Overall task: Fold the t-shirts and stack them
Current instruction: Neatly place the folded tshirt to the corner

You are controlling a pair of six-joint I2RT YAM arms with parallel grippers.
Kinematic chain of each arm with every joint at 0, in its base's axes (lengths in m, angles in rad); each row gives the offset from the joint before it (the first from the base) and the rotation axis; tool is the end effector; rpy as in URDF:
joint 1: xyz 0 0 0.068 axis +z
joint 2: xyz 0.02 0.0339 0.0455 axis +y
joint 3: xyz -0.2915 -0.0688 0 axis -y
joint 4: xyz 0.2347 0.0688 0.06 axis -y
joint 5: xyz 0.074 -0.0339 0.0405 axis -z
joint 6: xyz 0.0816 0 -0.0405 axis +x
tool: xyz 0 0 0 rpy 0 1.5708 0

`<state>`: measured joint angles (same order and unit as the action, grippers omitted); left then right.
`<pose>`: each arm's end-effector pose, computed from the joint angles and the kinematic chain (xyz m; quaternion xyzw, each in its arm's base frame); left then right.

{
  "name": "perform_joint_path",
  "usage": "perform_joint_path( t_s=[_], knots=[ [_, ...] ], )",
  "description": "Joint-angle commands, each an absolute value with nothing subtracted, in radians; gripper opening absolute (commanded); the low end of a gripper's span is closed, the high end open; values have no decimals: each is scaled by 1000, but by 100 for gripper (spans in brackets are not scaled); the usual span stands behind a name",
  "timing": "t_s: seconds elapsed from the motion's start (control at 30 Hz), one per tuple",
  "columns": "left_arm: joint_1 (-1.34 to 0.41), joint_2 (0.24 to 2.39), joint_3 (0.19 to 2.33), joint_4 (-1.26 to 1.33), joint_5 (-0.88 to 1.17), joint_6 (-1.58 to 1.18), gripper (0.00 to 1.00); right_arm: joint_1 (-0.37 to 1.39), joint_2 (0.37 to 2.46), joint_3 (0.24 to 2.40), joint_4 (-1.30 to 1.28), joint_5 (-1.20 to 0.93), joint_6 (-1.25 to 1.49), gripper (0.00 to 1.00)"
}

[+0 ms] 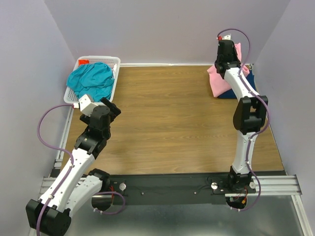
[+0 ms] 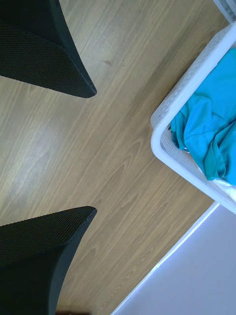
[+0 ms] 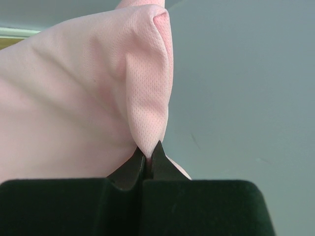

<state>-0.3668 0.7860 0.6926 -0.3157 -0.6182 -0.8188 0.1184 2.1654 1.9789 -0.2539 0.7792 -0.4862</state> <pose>0.1870 -0.0212 0.3017 -0.3411 0.7387 -0.0811 0.5756 0.5475 0.0074 0.3141 -0.0384 0.8063 -0.4059 0.4284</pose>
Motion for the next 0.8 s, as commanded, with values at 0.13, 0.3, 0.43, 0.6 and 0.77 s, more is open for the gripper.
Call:
perform_joint_path(
  t_s=[0.13, 0.3, 0.43, 0.6, 0.77],
  knots=[
    [-365, 779, 698, -296, -664, -836, 98, 69, 2141, 1993, -225, 842, -400, 1],
    [-365, 793, 699, -295, -660, -834, 98, 25, 2157, 1945, -225, 798, -353, 1],
    [-365, 805, 710, -299, -649, -834, 98, 5, 2177, 1902, -225, 709, -310, 1],
    [-365, 808, 719, -307, -649, -831, 98, -40, 2223, 1896, -225, 712, -279, 1],
    [-365, 807, 716, -310, -646, -839, 98, -72, 2252, 1901, -225, 698, -256, 1]
  ],
)
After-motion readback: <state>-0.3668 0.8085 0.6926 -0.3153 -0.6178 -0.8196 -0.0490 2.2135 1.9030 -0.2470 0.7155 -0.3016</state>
